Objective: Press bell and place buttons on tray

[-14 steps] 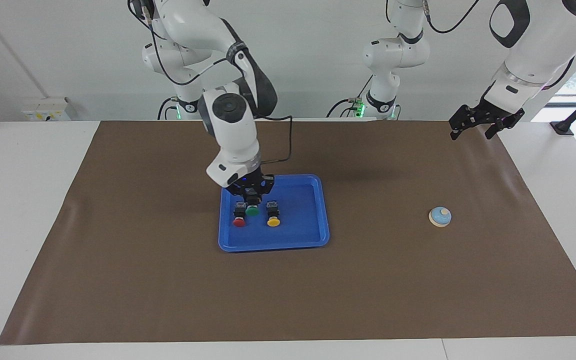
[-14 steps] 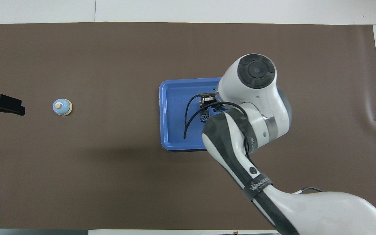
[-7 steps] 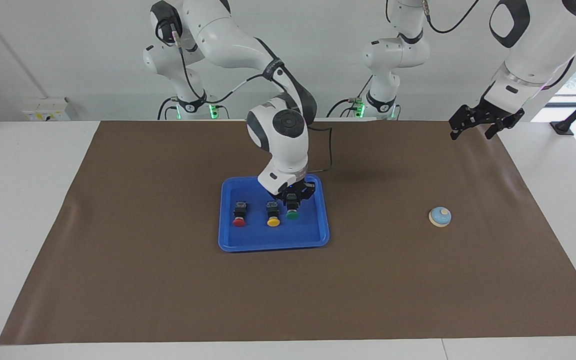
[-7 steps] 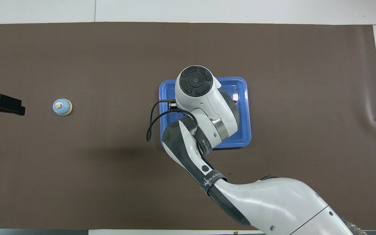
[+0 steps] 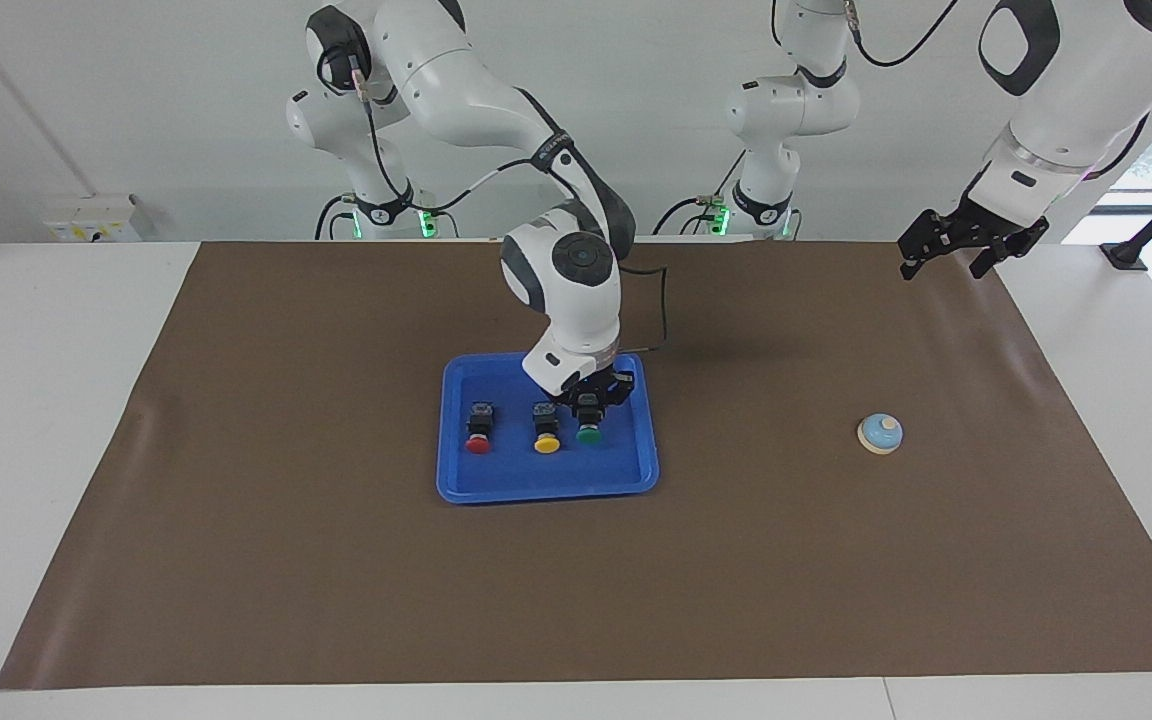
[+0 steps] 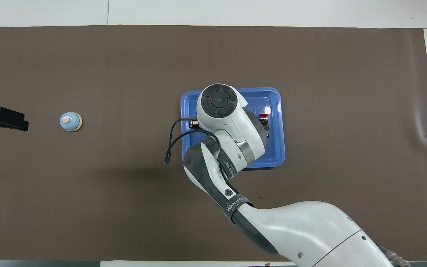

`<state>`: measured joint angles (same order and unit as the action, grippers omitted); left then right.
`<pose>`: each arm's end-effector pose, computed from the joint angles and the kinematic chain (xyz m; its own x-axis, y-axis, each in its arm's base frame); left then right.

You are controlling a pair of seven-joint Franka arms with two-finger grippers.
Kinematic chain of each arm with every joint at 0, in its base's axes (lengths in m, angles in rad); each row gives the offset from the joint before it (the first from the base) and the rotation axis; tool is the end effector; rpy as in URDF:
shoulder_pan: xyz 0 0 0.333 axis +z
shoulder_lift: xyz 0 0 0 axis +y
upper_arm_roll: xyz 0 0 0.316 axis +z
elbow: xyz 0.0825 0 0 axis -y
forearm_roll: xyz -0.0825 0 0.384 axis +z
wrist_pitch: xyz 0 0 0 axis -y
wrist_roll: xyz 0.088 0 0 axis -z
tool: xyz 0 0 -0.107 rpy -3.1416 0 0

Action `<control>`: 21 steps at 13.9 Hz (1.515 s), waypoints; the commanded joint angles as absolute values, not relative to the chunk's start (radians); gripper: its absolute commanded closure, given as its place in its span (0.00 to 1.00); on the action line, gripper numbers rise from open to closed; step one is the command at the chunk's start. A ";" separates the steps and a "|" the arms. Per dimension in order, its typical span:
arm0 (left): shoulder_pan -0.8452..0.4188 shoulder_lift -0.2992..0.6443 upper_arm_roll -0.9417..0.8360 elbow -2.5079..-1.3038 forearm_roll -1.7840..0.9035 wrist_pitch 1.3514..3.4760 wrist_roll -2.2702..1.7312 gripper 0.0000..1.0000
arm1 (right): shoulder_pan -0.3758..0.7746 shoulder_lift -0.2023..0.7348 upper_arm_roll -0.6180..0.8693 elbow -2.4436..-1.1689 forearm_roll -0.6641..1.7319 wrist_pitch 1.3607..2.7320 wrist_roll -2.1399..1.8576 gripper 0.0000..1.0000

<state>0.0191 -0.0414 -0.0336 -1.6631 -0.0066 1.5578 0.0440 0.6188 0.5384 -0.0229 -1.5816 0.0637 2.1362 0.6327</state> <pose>0.5380 -0.0089 0.6026 0.9963 -0.0584 -0.0636 -0.0580 -0.9983 0.0080 0.5710 0.3931 0.3265 0.9977 -0.0668 -0.0124 -0.0673 -0.9968 -0.0437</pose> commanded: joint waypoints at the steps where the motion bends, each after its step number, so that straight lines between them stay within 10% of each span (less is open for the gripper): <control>1: 0.018 -0.061 -0.032 -1.675 -0.005 1.545 0.035 0.00 | 0.629 0.529 -0.026 -1.608 0.066 2.157 0.649 0.00; 21: 0.018 -0.061 -0.032 -1.675 -0.005 1.545 0.035 0.00 | 0.085 -0.004 -0.051 -1.713 -0.029 1.628 -0.101 0.00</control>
